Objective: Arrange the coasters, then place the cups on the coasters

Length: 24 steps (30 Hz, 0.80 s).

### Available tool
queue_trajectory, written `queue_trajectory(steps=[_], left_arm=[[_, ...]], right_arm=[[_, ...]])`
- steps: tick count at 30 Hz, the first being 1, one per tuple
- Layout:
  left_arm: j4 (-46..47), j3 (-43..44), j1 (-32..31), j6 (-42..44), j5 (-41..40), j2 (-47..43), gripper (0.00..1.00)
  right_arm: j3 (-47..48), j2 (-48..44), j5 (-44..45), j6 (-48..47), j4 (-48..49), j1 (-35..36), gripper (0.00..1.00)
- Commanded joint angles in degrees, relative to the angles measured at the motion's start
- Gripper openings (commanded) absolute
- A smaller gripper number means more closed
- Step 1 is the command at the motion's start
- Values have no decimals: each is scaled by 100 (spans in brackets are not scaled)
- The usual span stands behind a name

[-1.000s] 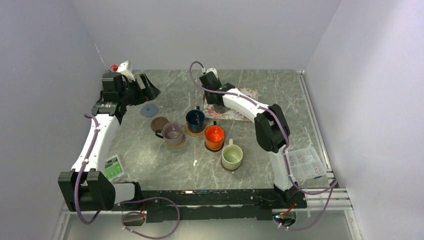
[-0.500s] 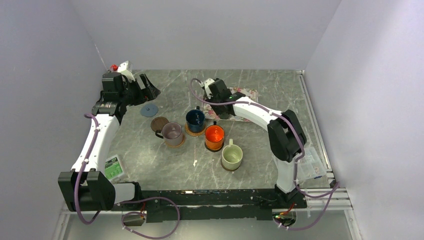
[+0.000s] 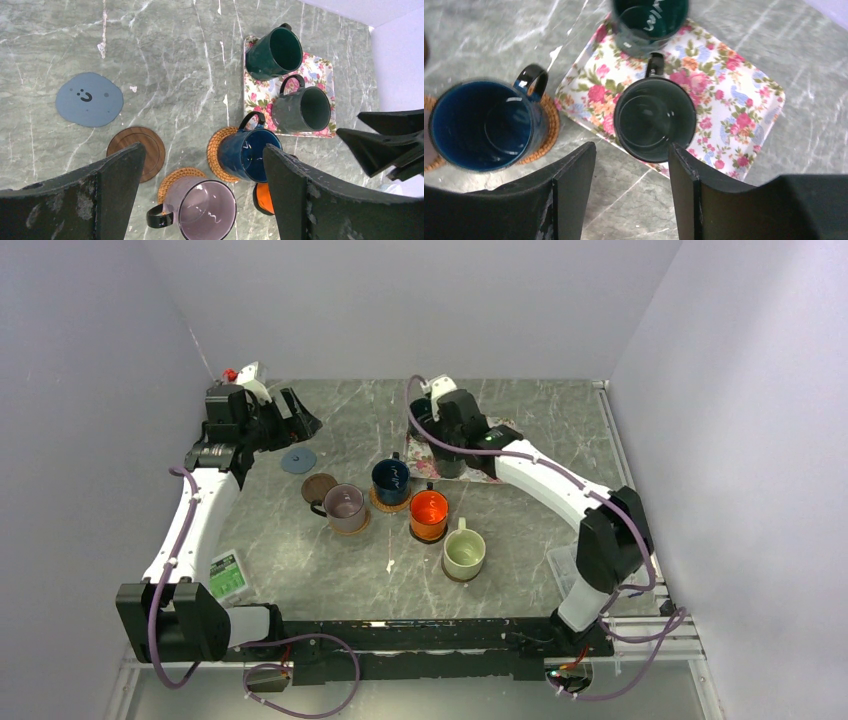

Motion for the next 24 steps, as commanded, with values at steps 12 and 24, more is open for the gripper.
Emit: queue_trajectory(steps=[12, 24], left_arm=[[57, 139, -35, 129, -84, -103, 94], [43, 139, -33, 147, -118, -90, 94]], right_arm=[[314, 418, 1541, 2067, -390, -537, 62], [671, 1223, 1062, 2252, -441, -753, 48]])
